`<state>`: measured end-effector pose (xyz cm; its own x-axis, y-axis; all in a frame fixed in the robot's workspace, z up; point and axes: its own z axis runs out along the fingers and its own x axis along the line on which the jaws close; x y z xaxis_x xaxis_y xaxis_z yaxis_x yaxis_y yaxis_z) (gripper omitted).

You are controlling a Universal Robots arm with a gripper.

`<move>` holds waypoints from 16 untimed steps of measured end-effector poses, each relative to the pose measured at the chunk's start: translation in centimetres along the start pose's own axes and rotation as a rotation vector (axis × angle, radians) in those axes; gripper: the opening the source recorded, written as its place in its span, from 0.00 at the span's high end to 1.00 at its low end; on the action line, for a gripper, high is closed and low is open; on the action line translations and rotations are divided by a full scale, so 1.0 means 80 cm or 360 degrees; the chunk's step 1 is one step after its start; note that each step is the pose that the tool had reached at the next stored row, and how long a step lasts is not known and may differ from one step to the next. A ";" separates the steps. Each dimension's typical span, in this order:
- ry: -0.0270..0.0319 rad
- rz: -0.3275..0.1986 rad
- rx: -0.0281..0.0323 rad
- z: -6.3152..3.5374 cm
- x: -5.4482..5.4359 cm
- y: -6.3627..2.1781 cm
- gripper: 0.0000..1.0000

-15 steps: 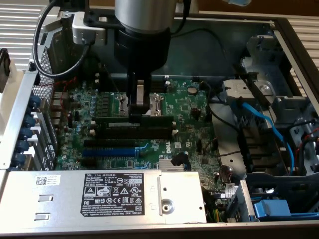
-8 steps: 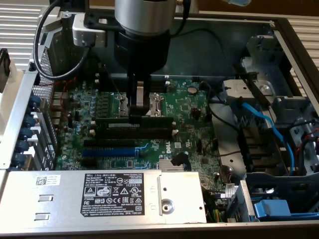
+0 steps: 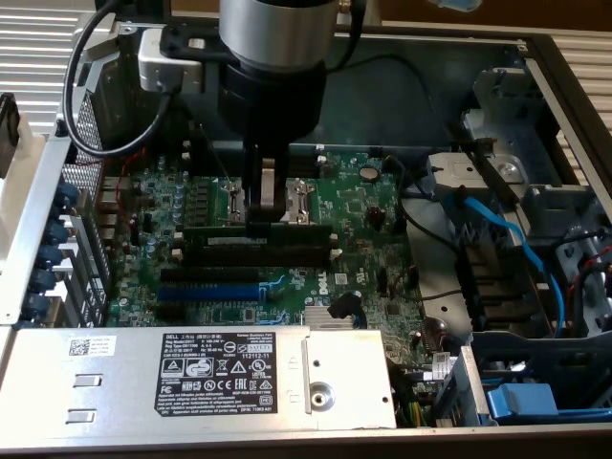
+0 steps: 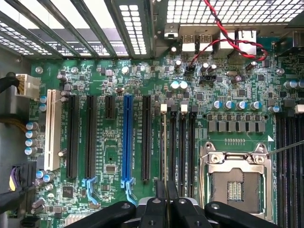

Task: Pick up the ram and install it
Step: 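Insert the ram into the slot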

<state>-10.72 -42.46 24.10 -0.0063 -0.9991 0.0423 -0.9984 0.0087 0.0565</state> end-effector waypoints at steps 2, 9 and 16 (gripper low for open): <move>-0.00086 -0.0001 -0.00001 0.000 0.003 0.000 0.88; -0.00666 -0.0004 -0.00003 0.000 0.010 0.000 0.88; -0.00855 -0.0005 -0.00007 0.000 0.013 -0.001 0.88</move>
<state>-10.68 -43.50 24.18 -0.0062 -0.9999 -0.0115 -0.9984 0.0055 0.0570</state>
